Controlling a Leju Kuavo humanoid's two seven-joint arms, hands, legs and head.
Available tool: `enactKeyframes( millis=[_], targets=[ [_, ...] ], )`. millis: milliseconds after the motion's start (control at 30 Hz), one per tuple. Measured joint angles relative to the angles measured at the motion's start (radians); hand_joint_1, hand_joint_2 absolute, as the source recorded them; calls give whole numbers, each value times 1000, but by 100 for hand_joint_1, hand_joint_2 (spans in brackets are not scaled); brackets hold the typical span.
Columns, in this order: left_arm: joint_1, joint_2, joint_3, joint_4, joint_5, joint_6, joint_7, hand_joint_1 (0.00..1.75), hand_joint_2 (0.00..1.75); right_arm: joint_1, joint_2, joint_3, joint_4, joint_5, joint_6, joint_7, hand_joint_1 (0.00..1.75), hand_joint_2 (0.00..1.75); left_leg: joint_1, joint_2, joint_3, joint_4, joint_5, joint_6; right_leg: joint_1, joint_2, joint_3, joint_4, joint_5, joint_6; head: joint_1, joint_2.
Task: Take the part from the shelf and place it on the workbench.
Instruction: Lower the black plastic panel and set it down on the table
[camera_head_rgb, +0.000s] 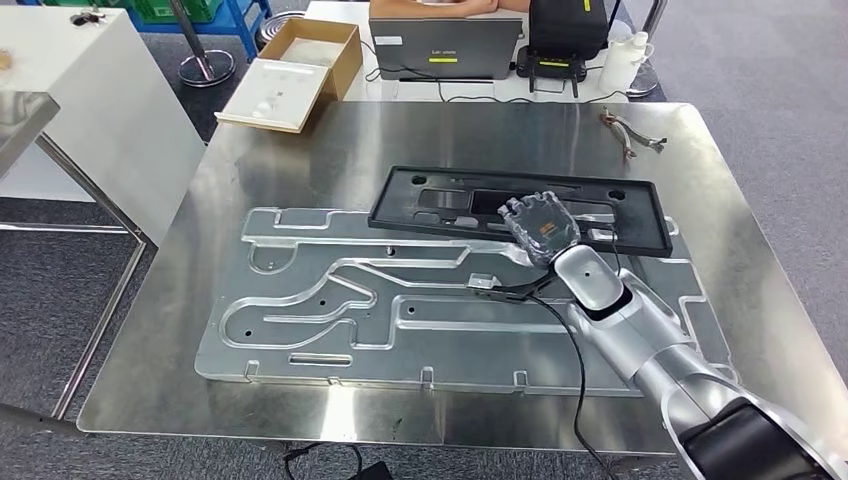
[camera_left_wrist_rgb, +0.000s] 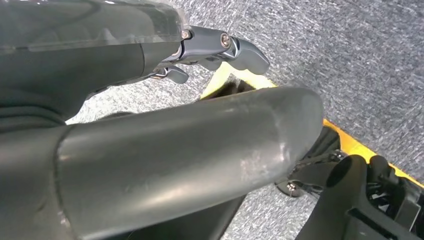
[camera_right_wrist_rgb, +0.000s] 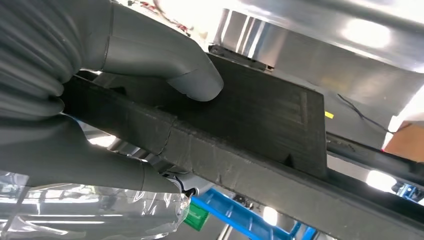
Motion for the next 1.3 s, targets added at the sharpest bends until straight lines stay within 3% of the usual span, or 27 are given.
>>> enactKeyframes(
  millis=[33, 67, 100, 200, 267, 367, 433, 500, 533, 567, 600, 700, 767, 867, 933, 1000, 1067, 1100, 1133, 1233, 1300],
  targets=[
    [1, 1, 0, 0, 0, 0, 0, 0, 0, 0, -5, 0, 1, 0, 0, 0, 175, 175, 0, 0, -28, 44, -7, 0, 3, -1, 4, 0, -3, -2, 0, 0],
    [2, 1, 0, 0, 0, 0, 0, 0, 0, 1, -8, 1, 1, 0, 0, -1, 175, 175, 0, 0, -42, 55, 5, 0, 5, -1, 7, 0, -5, -3, 0, 0],
    [2, 2, 0, 0, 0, 0, 0, 0, 0, 1, -10, 1, 2, 0, 0, -1, 175, 175, 0, 0, -37, 29, 34, 3, 7, -1, 11, 1, -8, -3, 0, 0],
    [1, 2, -1, 0, 0, 0, 0, 0, 0, -1, -12, 1, 2, 0, 0, -1, 175, 175, -3, -9, 33, -151, 135, 19, 10, 3, 21, 3, -17, 4, 0, 0],
    [2, 2, -1, 0, 0, 0, 0, 0, 0, -2, -12, 1, 2, 0, 0, -1, 175, 175, -8, -15, 53, -200, 147, 27, 12, 6, 21, 3, -18, 13, 0, 0],
    [3, 1, -2, 0, 0, 0, 0, 0, 0, -2, -11, 1, 2, 0, 0, -1, 175, 175, -7, -14, 61, -217, 155, 42, 9, 7, 19, 4, -23, 30, 0, 0],
    [0, -1, -3, 0, 0, 0, 0, 0, 0, -4, -4, 0, 2, 0, 0, -1, 175, 175, -2, -12, 70, -229, 161, 52, 6, 14, -6, 64, -60, 37, 0, 0],
    [-2, -2, -3, 0, 0, 0, 0, 0, 0, -4, 8, 0, 3, 0, 0, 0, 175, 175, -2, -11, 72, -230, 161, 57, 3, 23, -64, 190, -116, 42, 0, 0],
    [-2, -2, -3, 0, 0, 0, 0, 0, 0, -1, 13, 0, 5, 0, 0, 0, 175, 175, -2, -10, 72, -228, 160, 58, 2, 24, -90, 242, -131, 45, 0, 0],
    [-1, -2, -3, 0, 0, 0, 0, 0, 0, 2, 18, 0, 6, -1, 0, 0, 175, 175, -2, -10, 72, -226, 159, 58, 0, 25, -103, 263, -126, 46, 0, 0],
    [-1, -1, -3, 0, 1, -3, 0, 0, 0, 3, 22, -1, 8, -1, 0, 0, 175, 175, -2, -11, 72, -222, 157, 58, -2, 25, -98, 246, -104, 47, 0, 0],
    [-1, -2, -3, 0, 8, -23, -3, 0, 0, 3, 32, -4, 10, -8, 0, -2, 175, 175, -4, -11, 68, -208, 150, 49, -3, 14, -21, 73, -16, 42, 0, 0],
    [0, -2, -3, 0, 13, -32, -5, 0, 0, 4, 38, -8, 10, -11, 0, -6, 175, 175, -8, -10, 58, -200, 149, 39, 3, 8, -2, 21, -6, 35, 0, 0],
    [3, -2, -3, 0, 13, -35, -7, 0, 0, 12, 40, -9, 10, -12, 1, -9, 175, 175, -10, -7, 49, -195, 147, 25, 2, 12, -7, 13, -1, 20, 0, 0],
    [3, -1, -3, 0, 13, -37, -8, 0, 0, 13, 33, -10, 9, -12, 4, -10, 175, 175, -10, -3, 27, -142, 104, 15, -2, 8, -10, 7, 4, 7, 0, 0],
    [4, -1, -4, 0, 13, -40, -10, 0, 0, 14, 20, -11, 8, -12, 11, -12, 175, 175, -8, 2, -21, -16, 28, 8, 0, 4, -14, 6, 8, 0, 0, 0],
    [5, -1, -4, 0, 12, -42, -10, 0, 0, 18, 7, -11, 7, -12, 16, -16, 175, 175, -7, 3, -53, 79, -11, 5, 2, 2, -19, 6, 12, -1, 0, 0],
    [6, 0, -4, 0, 12, -43, -10, 0, 0, 20, 3, -11, 7, -12, 17, -17, 175, 175, -7, 3, -42, 72, -3, 6, 2, 1, -20, 7, 14, 0, 0, 0],
    [6, 0, -5, 0, 12, -43, -10, 0, 0, 21, -1, -11, 6, -12, 18, -18, 175, 175, -7, 3, -13, 28, 19, 9, 3, 1, -22, 7, 16, 3, 0, 0],
    [4, 0, -6, 0, 11, -43, -10, 0, 0, 21, -6, -11, 0, -12, 18, -18, 175, 175, -9, -4, 101, -166, 82, 21, 5, 4, -24, 11, 23, 13, 0, 0],
    [3, -1, -7, 0, 11, -43, -10, 0, 0, 20, -8, -12, -4, -12, 18, -18, 175, 175, -12, -6, 114, -201, 86, 28, 5, 4, -24, 11, 27, 21, 0, 0]
  ],
)
